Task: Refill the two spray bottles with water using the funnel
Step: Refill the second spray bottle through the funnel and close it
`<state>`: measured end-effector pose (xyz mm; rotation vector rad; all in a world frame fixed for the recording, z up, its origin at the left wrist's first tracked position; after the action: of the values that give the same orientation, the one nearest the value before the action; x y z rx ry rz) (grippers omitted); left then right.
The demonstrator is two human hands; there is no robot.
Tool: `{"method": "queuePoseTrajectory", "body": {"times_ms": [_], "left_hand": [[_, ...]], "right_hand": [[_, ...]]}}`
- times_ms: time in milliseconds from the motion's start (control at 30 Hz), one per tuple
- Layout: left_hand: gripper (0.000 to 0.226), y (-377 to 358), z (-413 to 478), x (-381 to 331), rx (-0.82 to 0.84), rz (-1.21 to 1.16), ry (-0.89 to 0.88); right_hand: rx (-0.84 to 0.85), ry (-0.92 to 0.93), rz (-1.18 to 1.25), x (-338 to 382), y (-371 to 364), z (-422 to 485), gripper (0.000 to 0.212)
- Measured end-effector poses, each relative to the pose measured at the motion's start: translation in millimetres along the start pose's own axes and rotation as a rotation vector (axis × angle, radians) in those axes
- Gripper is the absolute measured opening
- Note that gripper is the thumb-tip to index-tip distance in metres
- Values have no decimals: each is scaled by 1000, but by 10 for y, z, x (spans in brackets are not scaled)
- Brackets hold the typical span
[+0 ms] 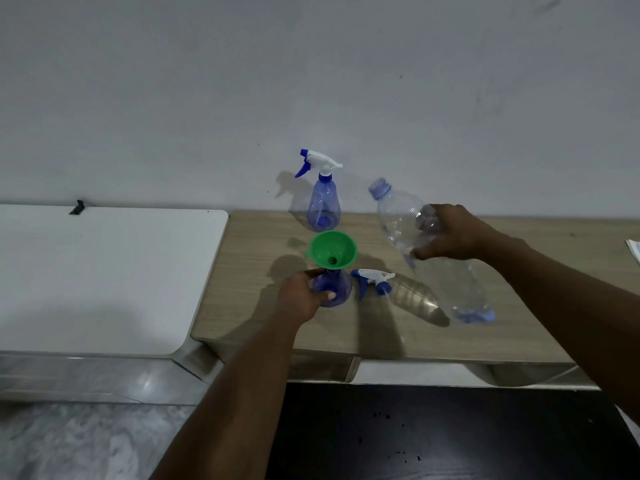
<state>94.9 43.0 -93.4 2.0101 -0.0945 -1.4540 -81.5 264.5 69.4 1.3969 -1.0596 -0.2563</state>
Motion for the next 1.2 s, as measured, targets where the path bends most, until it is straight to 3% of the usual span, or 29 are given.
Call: {"method": "queuePoseTrajectory", "body": {"times_ms": [167,500,700,833,967,1033,1100,1200], "left_hand": [[55,2,-10,-29,7,-2,-32],[48,14,-27,-59,4,-23,-67],[52,2,-14,-33,8,-18,-42],[54,0,-16,-27,5,-16,-30],[50,8,-43,-67,14,-26,-23],[52,4,-34,-52,16,-39,-11],[54,3,-41,-35,14,-40,13],[56,9,-56,-51,24,-25,21]], "right_hand": [[-276,-40,298,-222,105,-87,58],[-666,-155,497,-404,-6,-208,72],[-680,-215,529,-512,-74,-261,87],[-534,-266,543,-556,-288,-283,102],[-480,-588,351,-699,-662,-497,126],[-487,-698,304,-700,-859,-635,114],[-422,-691,332,-549,-1089,-701,90],[-396,-423,353,-80,-1240,-633,57]]}}
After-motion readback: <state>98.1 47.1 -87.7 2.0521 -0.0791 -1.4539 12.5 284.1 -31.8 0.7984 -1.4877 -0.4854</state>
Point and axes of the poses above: each hand's wrist, its own z-axis towards the middle knuckle, its own y-axis out of the back of the hand, x = y × z, the point moved 7 cm from there along z, towards the middle knuckle, and after that the axes turned 3 degrees about x, right-handed, at the moved point
